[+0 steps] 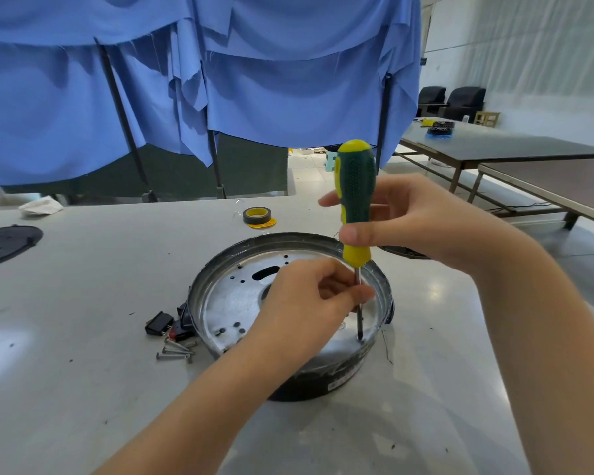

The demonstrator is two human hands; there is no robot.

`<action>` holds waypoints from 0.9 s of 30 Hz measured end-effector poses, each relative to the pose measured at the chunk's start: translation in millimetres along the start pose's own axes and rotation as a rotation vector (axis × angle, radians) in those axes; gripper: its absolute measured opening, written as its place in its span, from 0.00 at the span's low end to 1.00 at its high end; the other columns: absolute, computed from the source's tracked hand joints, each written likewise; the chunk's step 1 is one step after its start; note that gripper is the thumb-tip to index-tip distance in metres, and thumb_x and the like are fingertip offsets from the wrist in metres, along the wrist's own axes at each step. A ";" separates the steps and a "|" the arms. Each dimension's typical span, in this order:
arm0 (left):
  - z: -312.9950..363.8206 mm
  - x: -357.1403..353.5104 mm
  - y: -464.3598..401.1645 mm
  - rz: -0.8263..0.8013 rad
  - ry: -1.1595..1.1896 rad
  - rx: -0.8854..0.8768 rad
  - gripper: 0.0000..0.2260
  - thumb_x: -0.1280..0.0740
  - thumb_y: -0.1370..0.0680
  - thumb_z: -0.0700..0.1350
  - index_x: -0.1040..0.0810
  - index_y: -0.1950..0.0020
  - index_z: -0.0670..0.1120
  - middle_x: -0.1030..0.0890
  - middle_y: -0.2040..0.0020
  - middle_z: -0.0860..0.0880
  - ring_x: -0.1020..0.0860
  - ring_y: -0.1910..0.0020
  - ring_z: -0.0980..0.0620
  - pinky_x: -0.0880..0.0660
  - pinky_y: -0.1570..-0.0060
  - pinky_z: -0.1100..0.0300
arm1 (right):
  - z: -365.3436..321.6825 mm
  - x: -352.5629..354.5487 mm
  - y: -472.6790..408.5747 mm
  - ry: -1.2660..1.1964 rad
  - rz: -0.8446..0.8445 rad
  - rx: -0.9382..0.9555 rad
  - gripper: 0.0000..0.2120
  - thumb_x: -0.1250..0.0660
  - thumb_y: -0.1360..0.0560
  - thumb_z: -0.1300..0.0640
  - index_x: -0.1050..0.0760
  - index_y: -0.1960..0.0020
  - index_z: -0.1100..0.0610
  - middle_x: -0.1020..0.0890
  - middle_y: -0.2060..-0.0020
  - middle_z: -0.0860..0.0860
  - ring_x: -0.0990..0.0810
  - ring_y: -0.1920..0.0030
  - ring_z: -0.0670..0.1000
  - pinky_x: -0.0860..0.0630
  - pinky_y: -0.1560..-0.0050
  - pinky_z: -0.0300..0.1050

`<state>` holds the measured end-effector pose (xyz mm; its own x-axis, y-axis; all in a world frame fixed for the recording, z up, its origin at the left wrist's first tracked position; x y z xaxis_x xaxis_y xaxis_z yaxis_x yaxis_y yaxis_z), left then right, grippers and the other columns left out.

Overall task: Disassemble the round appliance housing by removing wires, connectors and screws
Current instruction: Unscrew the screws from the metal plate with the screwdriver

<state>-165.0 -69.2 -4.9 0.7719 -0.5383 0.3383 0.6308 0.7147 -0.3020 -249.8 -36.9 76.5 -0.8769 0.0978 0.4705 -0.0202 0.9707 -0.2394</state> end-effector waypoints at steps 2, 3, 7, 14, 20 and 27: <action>-0.6 1.5 -0.4 0.013 0.000 0.004 0.07 0.24 0.30 0.46 0.21 0.64 0.54 0.16 0.64 0.52 0.17 0.63 0.53 0.19 0.55 0.51 | 0.4 2.0 -0.6 0.010 0.028 0.004 0.21 0.24 0.40 0.47 0.17 0.48 0.46 0.16 0.52 0.52 0.16 0.51 0.52 0.21 0.46 0.41; -0.7 1.5 -0.7 0.015 0.000 0.007 0.07 0.24 0.30 0.46 0.21 0.64 0.53 0.17 0.64 0.51 0.17 0.63 0.52 0.19 0.55 0.50 | 0.3 2.5 -0.7 0.011 0.032 0.004 0.21 0.24 0.40 0.48 0.18 0.48 0.47 0.16 0.52 0.52 0.16 0.51 0.53 0.20 0.47 0.42; -1.8 -3.2 -1.5 -0.021 -0.009 0.020 0.04 0.27 0.27 0.45 0.20 0.57 0.53 0.16 0.62 0.51 0.17 0.59 0.53 0.20 0.51 0.50 | 2.6 1.8 -0.7 -0.022 0.008 -0.012 0.19 0.28 0.29 0.59 0.23 0.39 0.55 0.15 0.51 0.54 0.16 0.50 0.53 0.20 0.47 0.45; -1.5 -2.6 -0.7 -0.028 0.049 0.027 0.07 0.29 0.26 0.38 0.20 0.57 0.50 0.15 0.61 0.53 0.16 0.60 0.56 0.20 0.51 0.58 | 1.0 -9.8 1.2 -0.129 -0.099 -0.019 0.23 0.34 0.24 0.64 0.31 0.32 0.52 0.15 0.47 0.52 0.17 0.45 0.51 0.21 0.48 0.40; 1.6 2.9 -0.4 0.033 -0.040 0.008 0.07 0.24 0.30 0.43 0.21 0.63 0.49 0.17 0.65 0.51 0.18 0.65 0.52 0.20 0.56 0.50 | -2.0 -7.9 0.0 0.002 -0.031 -0.006 0.22 0.23 0.41 0.51 0.20 0.47 0.47 0.15 0.59 0.45 0.16 0.57 0.45 0.22 0.57 0.34; 1.1 -2.8 0.2 -0.015 -0.036 0.030 0.02 0.27 0.27 0.44 0.19 0.57 0.49 0.16 0.61 0.51 0.17 0.60 0.54 0.20 0.51 0.53 | 1.2 -5.0 -0.9 -0.099 -0.019 -0.002 0.24 0.27 0.32 0.63 0.26 0.37 0.56 0.14 0.53 0.56 0.15 0.51 0.54 0.19 0.52 0.42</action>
<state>-167.1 -67.0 -4.8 0.7584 -0.5333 0.3747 0.6395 0.7199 -0.2698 -245.9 -38.5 73.3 -0.9196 0.0577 0.3886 -0.0361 0.9726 -0.2298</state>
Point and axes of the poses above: each hand's wrist, its own y-axis away from the middle knuckle, its own x-axis out of the back of the hand, z = x × y, the point moved 10 cm from there along -y, towards the middle knuckle
